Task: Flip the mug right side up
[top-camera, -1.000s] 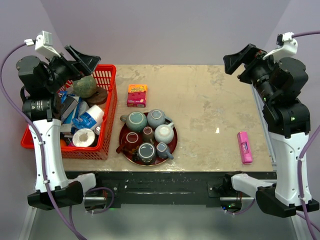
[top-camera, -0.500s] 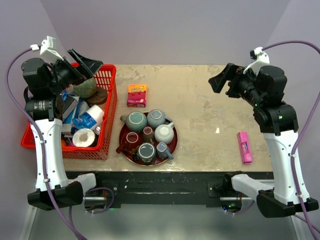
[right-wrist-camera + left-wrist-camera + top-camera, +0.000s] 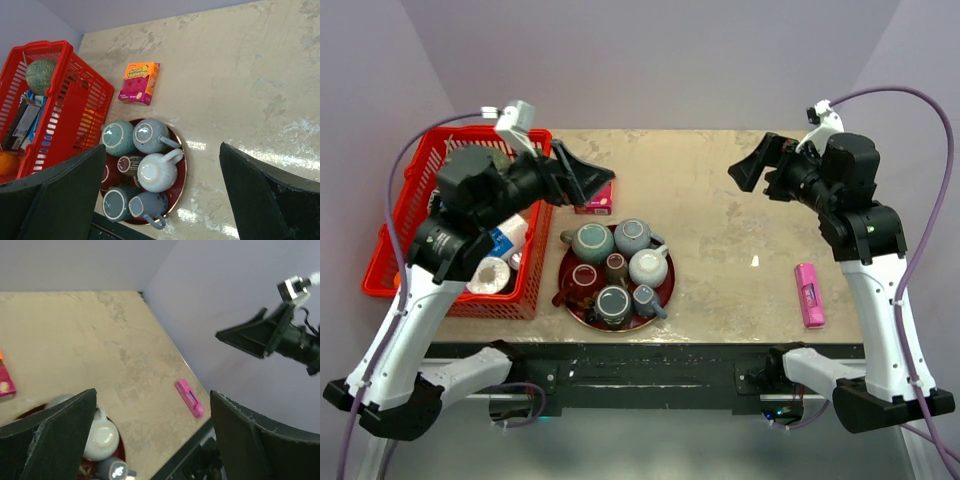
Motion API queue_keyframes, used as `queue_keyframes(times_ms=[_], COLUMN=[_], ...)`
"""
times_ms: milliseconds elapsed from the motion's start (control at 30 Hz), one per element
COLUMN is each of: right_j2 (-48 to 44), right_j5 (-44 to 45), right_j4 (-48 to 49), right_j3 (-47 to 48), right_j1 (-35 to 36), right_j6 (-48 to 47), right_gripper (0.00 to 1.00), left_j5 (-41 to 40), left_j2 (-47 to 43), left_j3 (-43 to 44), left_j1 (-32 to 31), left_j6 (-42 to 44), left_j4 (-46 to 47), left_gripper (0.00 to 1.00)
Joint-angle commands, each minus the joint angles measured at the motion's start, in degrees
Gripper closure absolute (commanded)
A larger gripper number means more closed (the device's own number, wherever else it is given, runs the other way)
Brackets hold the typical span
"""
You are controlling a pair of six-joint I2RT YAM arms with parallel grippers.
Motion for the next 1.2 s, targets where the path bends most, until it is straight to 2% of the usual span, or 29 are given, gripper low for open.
queue_keyframes(times_ms=[0,33,100,133,200,300,533,800,1000,1167], right_j2=[-0.6,-0.7,-1.6,-2.0,-2.7,-4.2,-4.8,-5.5,-6.8,-7.9], right_j5=[1.0,1.9,6.2,8.1,13.9,17.4,20.8,21.0,21.5,21.1], right_j4=[1.0,0.9,0.4,0.3,-0.4,-0.5,-1.7,-4.5,-6.7,-7.2], right_j3=[-1.4,-2.1,-2.9,-3.3,-3.9,-6.0,-9.0,-13.0,-14.7,-16.5], right_j1=[-0.1,-0.2,-0.2,-0.1,-0.1,-0.2,-0.2,-0.1,-0.2,-0.1], right_j6=[1.7,1.9,3.4,4.0,6.3,7.9,8.5,8.3,8.4,9.8], right_gripper=[0.01,0.01,0.01,0.01,0.01,0.01,0.01,0.01,0.01,0.03], left_j5=[-17.2,-20.6,-30.2,-33.4,-41.6,-46.9,-51.8,-50.3,-49.9,-48.6], left_j2=[2.4,3.1,5.7,6.6,10.1,13.5,16.1,22.1,28.9,34.0], left_j3=[-1.9,-1.9,-2.0,-1.7,-0.2,-0.3,-4.4,-5.6,-4.2,-3.9], left_j1=[-13.9,-20.0,-26.1,-31.5,-36.0,-42.6,-48.8,-52.7,-53.7,-53.8], left_j6=[-0.1,-1.0,-5.2,-7.1,-13.1,-19.9,-34.7,-52.8,-64.5,-69.8], left_j4=[-2.3,-3.4,-7.0,-8.7,-15.1,-21.0,-26.8,-30.4,-32.9,-35.2], left_gripper=[0.01,0.01,0.02,0.02,0.03,0.03,0.04,0.05,0.06,0.09])
